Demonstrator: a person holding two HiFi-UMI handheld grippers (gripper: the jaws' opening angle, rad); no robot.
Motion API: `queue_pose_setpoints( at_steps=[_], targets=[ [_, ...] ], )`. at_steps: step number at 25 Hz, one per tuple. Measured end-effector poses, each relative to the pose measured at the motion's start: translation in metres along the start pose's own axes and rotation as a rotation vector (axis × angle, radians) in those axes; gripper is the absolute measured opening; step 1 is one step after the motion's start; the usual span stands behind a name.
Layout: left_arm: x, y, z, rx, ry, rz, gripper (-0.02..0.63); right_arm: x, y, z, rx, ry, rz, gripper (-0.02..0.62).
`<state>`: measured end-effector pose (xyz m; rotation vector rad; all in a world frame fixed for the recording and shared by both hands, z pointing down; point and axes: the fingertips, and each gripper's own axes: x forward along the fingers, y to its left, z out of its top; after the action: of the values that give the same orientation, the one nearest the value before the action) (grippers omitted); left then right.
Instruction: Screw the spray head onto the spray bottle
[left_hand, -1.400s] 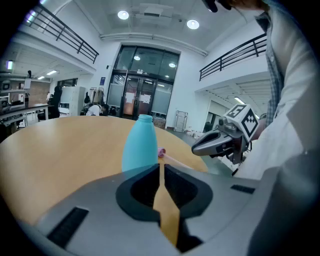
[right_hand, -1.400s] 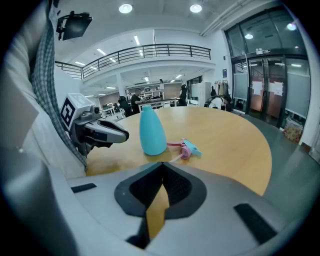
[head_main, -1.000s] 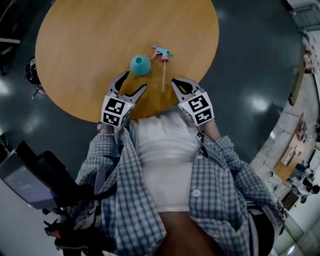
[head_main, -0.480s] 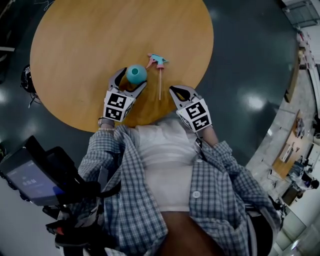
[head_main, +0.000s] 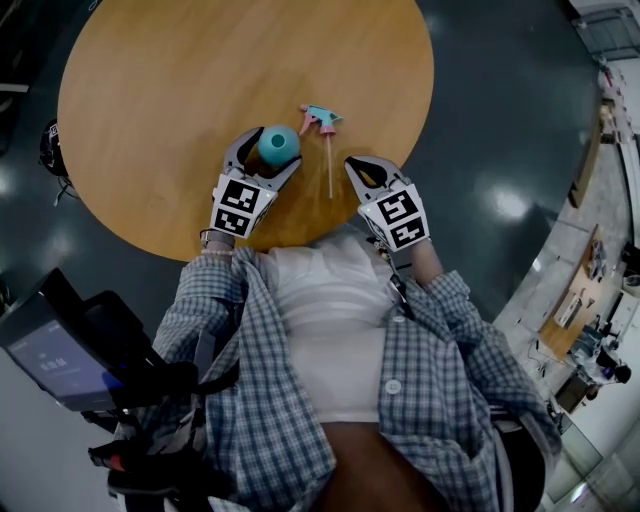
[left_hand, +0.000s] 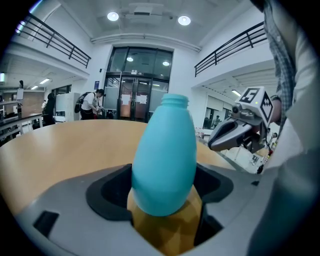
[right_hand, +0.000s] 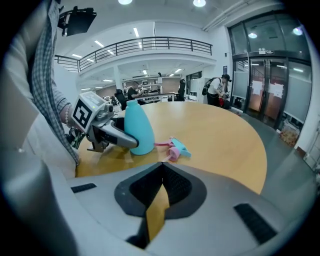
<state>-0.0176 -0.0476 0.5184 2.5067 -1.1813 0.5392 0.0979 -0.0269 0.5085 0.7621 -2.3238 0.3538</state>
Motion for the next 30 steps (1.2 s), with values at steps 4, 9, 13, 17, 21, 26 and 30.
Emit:
queue_pose_setpoints(
  at_steps=[4, 9, 13, 17, 21, 26, 30],
  targets=[
    [0.002, -0.002, -0.004, -0.005, 0.002, 0.001, 0.383, 0.013, -0.024, 0.013, -0.060, 0.010, -0.006, -0.005],
    [-0.001, -0.002, -0.008, -0.003, 0.014, 0.002, 0.383, 0.042, -0.037, 0.038, -0.159, 0.015, 0.028, -0.003],
    [0.000, -0.004, -0.011, -0.005, 0.018, 0.001, 0.383, 0.064, -0.042, 0.040, -0.186, 0.089, 0.094, 0.032],
    [0.001, -0.006, -0.010, -0.002, 0.017, 0.001, 0.383, 0.083, -0.040, 0.047, -0.149, 0.150, 0.183, 0.135],
    [0.001, -0.007, -0.009, -0.004, 0.013, 0.001, 0.383, 0.097, -0.035, 0.043, -0.147, 0.231, 0.253, 0.137],
    [-0.001, -0.009, -0.011, -0.007, 0.012, 0.000, 0.383, 0.105, -0.029, 0.026, -0.109, 0.338, 0.315, 0.138],
    [0.000, -0.009, -0.008, -0.009, 0.006, 0.002, 0.383, 0.105, -0.030, 0.027, -0.012, 0.354, 0.353, 0.137]
  ],
)
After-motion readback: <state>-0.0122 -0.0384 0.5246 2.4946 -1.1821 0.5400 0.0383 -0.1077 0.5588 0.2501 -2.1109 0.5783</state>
